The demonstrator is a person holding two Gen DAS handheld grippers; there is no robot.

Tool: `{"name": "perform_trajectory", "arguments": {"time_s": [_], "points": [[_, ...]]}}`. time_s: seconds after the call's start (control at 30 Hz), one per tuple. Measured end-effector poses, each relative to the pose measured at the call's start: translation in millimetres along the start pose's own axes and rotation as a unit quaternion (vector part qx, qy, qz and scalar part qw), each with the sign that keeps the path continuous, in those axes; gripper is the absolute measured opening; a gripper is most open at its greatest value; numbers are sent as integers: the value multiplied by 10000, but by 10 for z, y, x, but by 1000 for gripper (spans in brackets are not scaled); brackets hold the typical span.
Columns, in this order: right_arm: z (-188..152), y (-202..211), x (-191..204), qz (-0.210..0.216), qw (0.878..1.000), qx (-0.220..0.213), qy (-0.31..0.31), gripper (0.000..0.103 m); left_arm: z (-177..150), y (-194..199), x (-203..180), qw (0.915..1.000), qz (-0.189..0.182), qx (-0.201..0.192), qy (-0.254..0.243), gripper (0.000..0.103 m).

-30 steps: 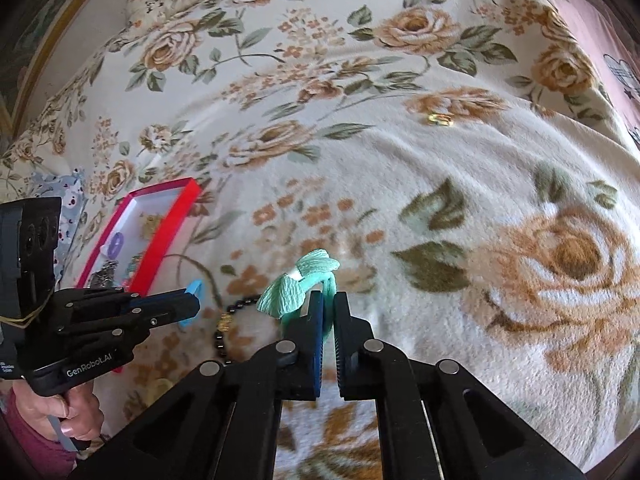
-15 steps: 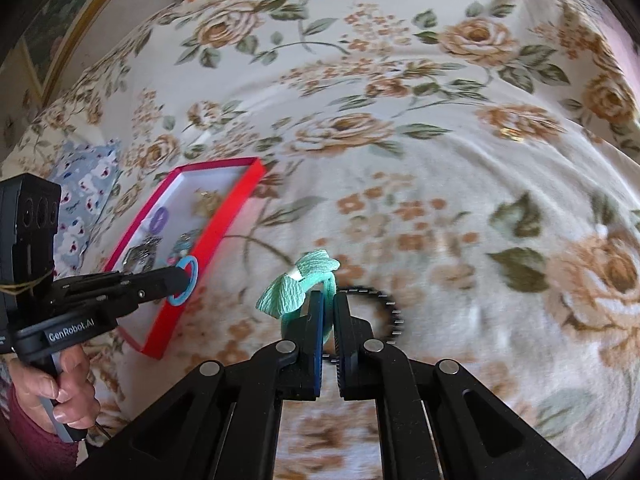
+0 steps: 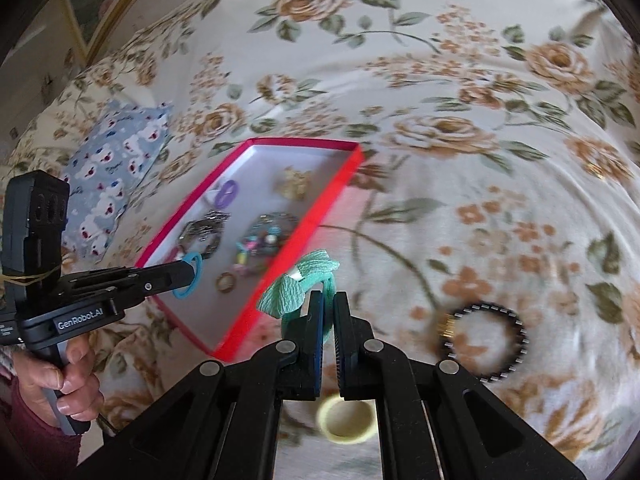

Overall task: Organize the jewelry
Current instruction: 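Carry the blue tie and green bow clip into the box and open both tools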

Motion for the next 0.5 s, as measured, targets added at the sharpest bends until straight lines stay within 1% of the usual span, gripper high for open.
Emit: {"name": "perform_trajectory", "arguments": {"time_s": [0.27,0.5], "points": [[43,-266,324,286,9991,194,264,4,-45,193,309,9993,191,-92,298,3],[69,-487,528,433,9973,376,459,4,-62,200,505,9982,370,-103,469,3]]}}
Point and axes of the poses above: each gripper's, at about its wrist camera, not at the fingertips, and y roughly against the way its jaws point, x to its left, z to its top, the point moved 2 cm from there along -y, roughly the way its jaws point, and after that the axes turned 15 degrees about z, right-handed, at the moved point
